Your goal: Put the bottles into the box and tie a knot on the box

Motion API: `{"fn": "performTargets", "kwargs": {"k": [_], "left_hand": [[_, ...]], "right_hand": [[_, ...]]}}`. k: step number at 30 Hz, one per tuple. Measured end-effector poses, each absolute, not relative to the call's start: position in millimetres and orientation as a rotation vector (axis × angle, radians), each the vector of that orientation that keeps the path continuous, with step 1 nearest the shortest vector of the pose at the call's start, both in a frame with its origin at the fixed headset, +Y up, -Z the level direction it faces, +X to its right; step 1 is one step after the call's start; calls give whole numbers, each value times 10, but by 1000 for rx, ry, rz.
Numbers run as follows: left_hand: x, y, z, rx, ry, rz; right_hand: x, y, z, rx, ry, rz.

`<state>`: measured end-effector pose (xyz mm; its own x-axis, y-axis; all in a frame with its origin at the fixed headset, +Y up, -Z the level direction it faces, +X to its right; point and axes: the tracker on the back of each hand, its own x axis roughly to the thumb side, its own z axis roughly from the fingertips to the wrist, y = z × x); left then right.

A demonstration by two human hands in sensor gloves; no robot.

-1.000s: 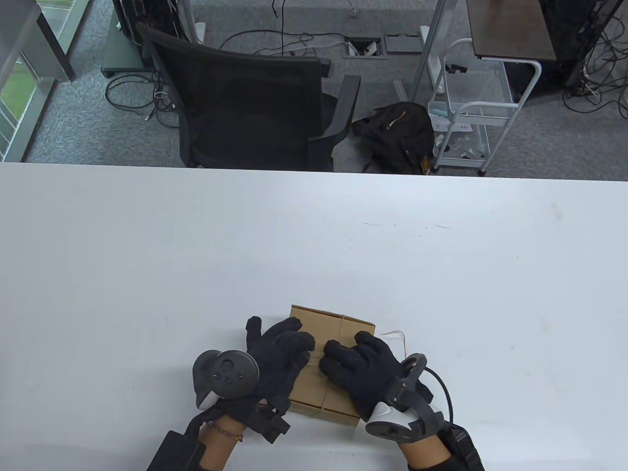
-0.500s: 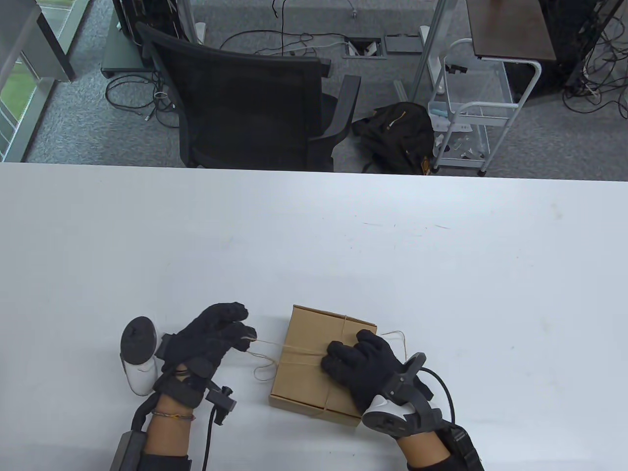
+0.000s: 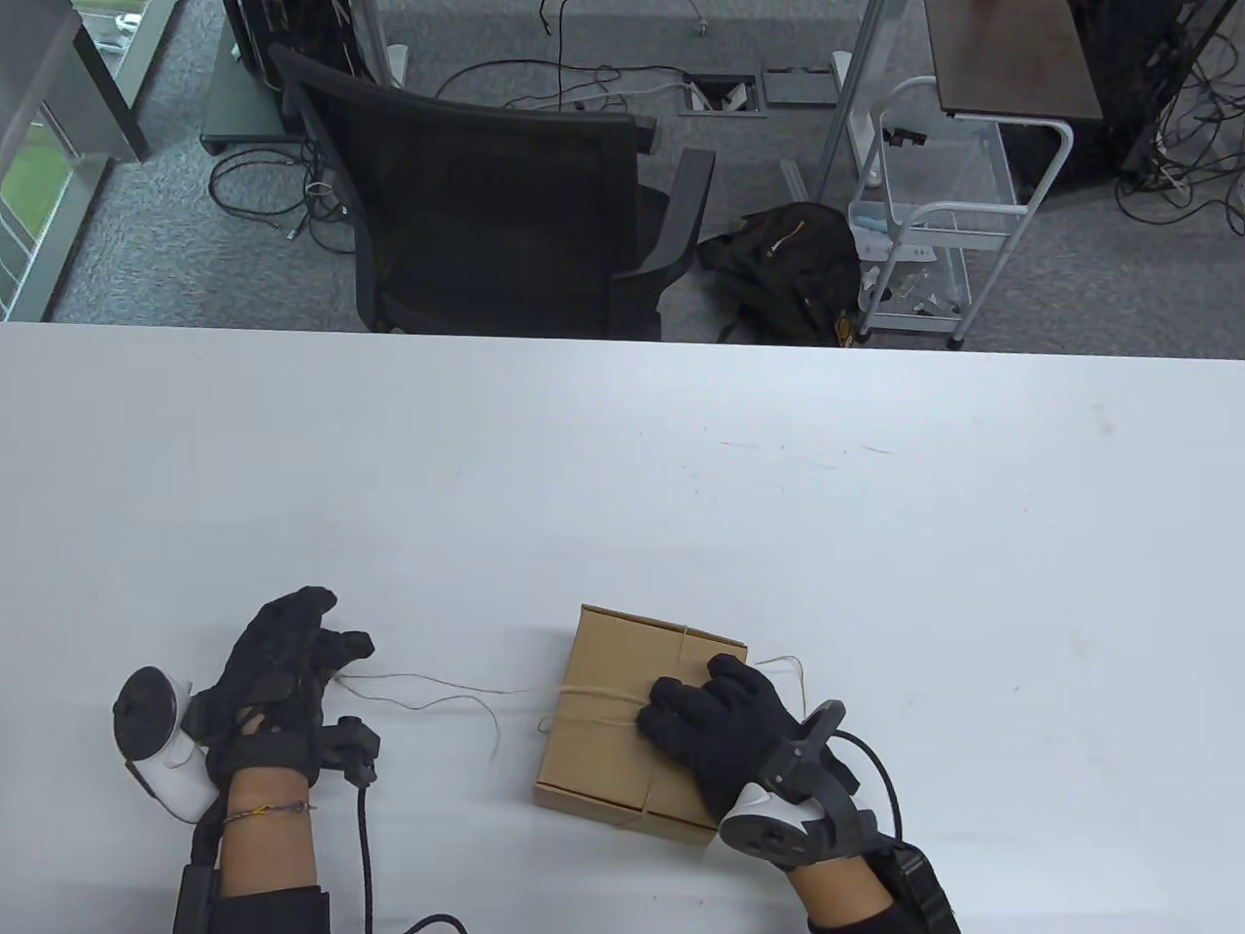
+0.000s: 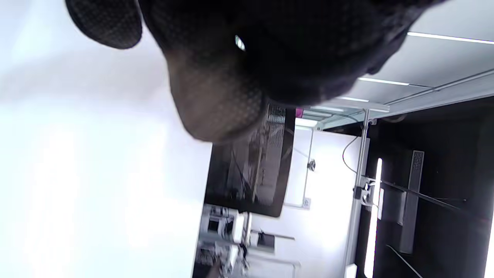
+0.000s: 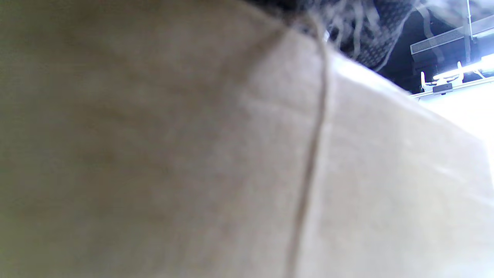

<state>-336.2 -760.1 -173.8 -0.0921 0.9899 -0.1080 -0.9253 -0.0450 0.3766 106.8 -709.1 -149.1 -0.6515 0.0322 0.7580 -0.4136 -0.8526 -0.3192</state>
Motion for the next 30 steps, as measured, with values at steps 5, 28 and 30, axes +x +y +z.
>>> {"fn": "performTargets", "kwargs": {"k": [5,28,30], "left_hand": [[-3236,-7463,-1737,277,422,1198],[-1456,-7209,-1732,96,-385,724],[-1503,-7218,-1731,112,-375,742]], "right_hand": [[1076,-7096,-1492,1146,-696,2543],[1393,-6915,-1486,970,-832,2511],[1457,-6907,-1502,924,-768,2518]]}}
